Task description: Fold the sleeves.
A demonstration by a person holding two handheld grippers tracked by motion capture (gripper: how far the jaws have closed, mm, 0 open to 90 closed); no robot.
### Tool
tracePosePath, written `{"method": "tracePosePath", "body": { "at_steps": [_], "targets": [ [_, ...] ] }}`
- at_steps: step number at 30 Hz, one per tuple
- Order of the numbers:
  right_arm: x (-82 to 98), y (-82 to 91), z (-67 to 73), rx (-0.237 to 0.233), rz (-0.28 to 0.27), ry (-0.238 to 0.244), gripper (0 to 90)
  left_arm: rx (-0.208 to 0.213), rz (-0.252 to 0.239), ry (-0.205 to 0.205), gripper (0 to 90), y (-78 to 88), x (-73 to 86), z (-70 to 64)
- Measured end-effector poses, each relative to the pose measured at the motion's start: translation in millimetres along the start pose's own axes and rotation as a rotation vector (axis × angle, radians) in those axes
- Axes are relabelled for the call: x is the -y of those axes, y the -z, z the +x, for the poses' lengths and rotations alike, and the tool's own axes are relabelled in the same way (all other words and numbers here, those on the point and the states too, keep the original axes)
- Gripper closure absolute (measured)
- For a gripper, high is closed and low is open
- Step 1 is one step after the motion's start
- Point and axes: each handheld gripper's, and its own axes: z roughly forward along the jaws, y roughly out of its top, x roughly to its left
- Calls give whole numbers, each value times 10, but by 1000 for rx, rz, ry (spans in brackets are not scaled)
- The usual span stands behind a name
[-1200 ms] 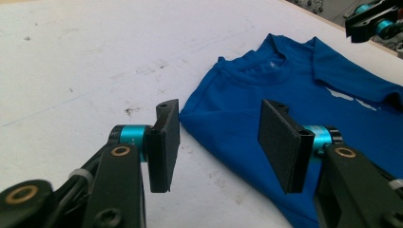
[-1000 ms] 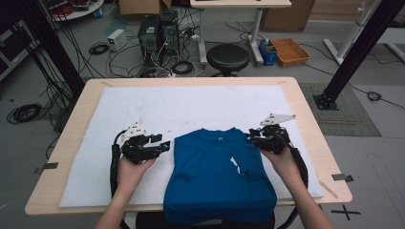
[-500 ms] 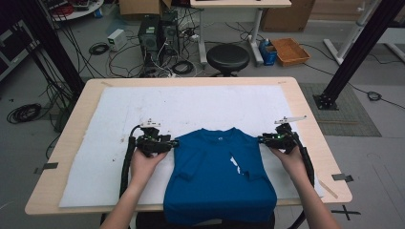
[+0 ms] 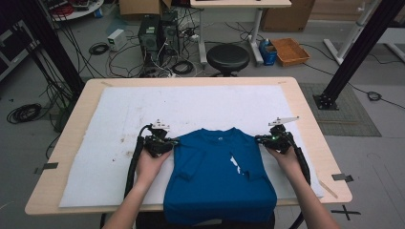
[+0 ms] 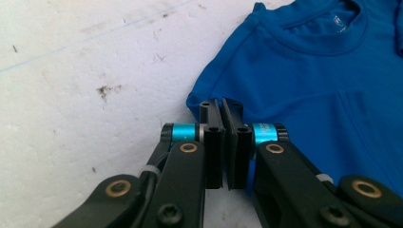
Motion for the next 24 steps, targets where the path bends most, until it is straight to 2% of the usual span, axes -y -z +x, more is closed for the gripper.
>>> {"method": "tracePosePath", "body": {
  "at_steps": [7,9,15,17,22,24],
  "targets": [
    [-129,-4,-51,26,-33,11,895,-30,-26,2,880,21,-38,77],
    [-152,-19,-66,29,-55,19,895,-39,-48,20,880,24,-50,101],
    [-167,-53,-71,46,-35,22,893,-47,-47,19,873,10,-54,151],
    [-158,-32,-63,50,-47,25,866,-74,-57,10,770,11,-55,142],
    [-122,77,-83,62,-89,9,748,-67,-130,13,576,127,-66,151],
    [-110,141,-90,69,-111,0,676,-53,-165,16,539,198,-67,163]
  ]
}}
